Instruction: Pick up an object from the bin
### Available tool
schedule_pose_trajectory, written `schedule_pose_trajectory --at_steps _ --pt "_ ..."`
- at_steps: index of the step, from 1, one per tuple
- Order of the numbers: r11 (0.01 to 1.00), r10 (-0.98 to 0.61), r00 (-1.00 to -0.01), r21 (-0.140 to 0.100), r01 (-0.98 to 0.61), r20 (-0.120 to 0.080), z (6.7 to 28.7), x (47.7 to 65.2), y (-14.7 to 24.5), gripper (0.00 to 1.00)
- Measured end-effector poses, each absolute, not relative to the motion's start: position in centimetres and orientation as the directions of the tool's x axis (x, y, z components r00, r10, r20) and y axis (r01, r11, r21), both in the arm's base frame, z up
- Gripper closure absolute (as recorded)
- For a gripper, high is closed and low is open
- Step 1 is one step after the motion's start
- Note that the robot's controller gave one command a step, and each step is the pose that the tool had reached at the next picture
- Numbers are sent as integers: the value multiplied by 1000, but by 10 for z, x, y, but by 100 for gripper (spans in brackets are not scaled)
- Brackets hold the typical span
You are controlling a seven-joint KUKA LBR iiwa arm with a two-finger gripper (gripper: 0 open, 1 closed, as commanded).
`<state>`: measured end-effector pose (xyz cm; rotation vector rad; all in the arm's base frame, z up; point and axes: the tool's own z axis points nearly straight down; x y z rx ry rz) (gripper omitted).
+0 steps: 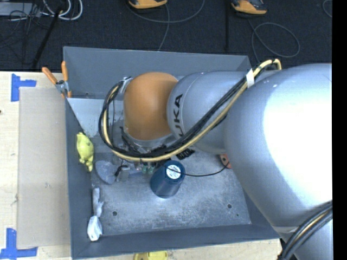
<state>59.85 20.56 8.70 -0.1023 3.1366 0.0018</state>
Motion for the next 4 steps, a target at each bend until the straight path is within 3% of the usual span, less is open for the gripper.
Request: schedule_pose_trajectory --at_steps 1,2,4 --pt "998 -65 -998 -1 -65 4 93 597 205 100" --pt "998 -64 -998 -2 -64 8 113 595 205 100" --pt "998 -64 -998 1 -64 -2 151 598 205 100"
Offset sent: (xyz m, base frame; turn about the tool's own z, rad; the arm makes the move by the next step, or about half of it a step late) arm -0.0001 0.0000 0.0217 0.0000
